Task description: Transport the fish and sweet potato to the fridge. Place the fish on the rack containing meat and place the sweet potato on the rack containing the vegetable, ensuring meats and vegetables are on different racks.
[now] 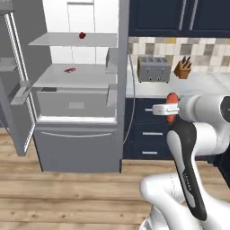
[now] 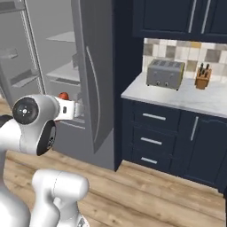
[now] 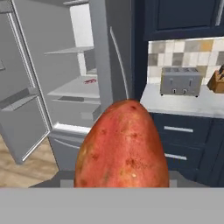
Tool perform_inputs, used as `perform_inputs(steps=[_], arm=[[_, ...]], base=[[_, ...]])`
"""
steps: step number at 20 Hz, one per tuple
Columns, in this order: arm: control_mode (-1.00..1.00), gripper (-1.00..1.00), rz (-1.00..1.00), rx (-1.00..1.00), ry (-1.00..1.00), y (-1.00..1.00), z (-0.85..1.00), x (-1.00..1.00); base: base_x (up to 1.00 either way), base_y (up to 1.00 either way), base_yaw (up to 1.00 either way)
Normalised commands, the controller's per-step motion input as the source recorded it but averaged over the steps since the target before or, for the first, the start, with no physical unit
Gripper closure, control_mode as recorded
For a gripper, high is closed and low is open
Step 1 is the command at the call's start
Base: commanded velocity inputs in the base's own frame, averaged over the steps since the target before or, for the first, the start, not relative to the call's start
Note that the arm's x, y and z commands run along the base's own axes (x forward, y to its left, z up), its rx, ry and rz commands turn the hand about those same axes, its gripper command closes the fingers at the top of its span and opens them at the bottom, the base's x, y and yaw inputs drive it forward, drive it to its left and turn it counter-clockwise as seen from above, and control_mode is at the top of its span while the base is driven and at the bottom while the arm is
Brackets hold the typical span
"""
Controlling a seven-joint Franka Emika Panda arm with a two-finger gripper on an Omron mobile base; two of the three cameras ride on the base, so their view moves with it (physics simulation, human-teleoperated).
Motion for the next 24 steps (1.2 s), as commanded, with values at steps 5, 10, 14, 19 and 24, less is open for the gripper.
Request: perform_inputs(steps=[5,10,14,19,24], arm=[[1.0,1.0,0.0,0.0,0.0,0.0,0.0,0.0],[1.0,1.0,0.0,0.0,0.0,0.0,0.0,0.0],[1.0,1.0,0.0,0.0,0.0,0.0,0.0,0.0],[1.0,1.0,0.0,0.0,0.0,0.0,0.0,0.0],[1.0,1.0,0.0,0.0,0.0,0.0,0.0,0.0]], base=[[0.1,1.0,-0.11],[0.52,0.94,-0.44],[0.94,0.89,-0.51],[0.93,0.4,-0.17],[1.0,0.32,0.03]])
